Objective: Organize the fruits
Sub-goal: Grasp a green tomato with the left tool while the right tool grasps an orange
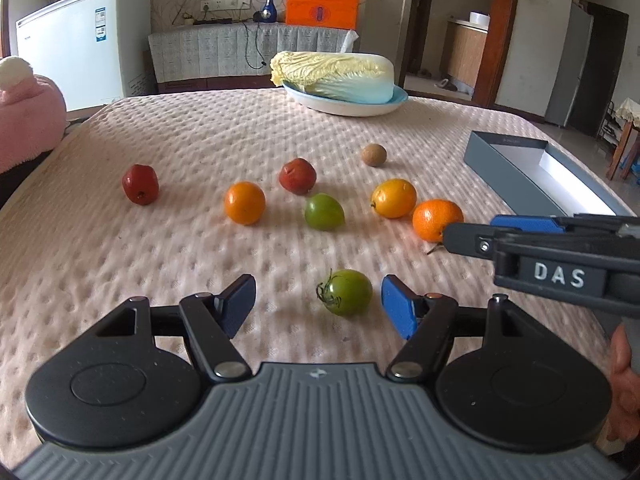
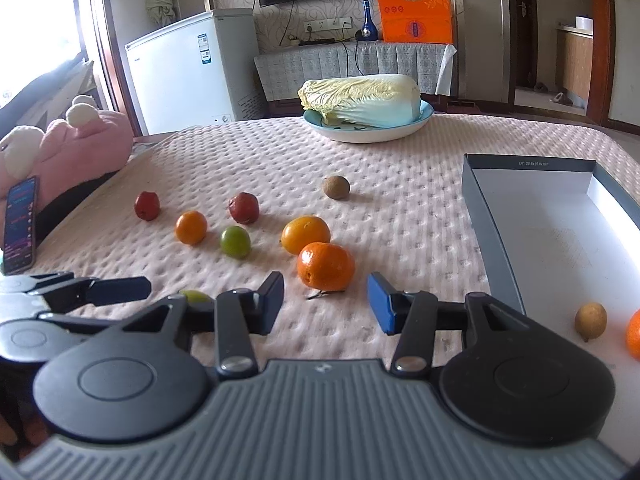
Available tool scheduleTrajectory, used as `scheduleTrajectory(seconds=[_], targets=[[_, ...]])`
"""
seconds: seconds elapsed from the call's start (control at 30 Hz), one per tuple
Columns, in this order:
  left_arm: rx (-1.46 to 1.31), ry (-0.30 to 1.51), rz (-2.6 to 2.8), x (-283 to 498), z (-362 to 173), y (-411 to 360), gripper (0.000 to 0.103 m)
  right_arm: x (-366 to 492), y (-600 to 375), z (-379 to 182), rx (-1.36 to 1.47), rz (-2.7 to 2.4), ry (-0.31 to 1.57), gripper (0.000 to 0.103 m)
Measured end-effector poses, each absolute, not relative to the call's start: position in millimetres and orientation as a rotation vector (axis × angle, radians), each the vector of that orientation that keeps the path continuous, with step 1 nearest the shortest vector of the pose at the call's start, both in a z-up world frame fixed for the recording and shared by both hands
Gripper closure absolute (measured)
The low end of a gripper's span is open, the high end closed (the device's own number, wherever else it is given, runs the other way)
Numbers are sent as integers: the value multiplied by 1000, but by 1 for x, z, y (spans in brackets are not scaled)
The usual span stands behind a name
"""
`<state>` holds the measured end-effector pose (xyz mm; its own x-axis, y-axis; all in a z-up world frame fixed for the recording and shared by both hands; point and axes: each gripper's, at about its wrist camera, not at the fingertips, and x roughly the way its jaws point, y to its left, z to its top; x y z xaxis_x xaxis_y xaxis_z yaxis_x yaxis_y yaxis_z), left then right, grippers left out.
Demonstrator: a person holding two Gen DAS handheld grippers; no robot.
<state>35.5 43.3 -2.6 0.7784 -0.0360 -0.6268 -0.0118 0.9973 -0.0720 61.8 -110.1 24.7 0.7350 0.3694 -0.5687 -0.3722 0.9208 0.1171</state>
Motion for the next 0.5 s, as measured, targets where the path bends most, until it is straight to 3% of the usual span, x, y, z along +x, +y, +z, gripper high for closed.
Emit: scheduleTrajectory(seconds=[0.2, 0.27, 0.43, 0.5], targets=[[-57, 683, -52, 39, -9, 38, 31, 72, -105, 19, 2, 404, 633, 53], [-48, 688, -55, 41, -11, 37, 37, 75, -104, 18, 1, 402, 633, 53], [-54, 676, -64, 43, -12, 39, 40, 81, -101, 14, -3, 395, 640, 53], [-51, 672, -65, 43, -13, 39, 41, 83, -100, 13, -2, 394, 644, 57]])
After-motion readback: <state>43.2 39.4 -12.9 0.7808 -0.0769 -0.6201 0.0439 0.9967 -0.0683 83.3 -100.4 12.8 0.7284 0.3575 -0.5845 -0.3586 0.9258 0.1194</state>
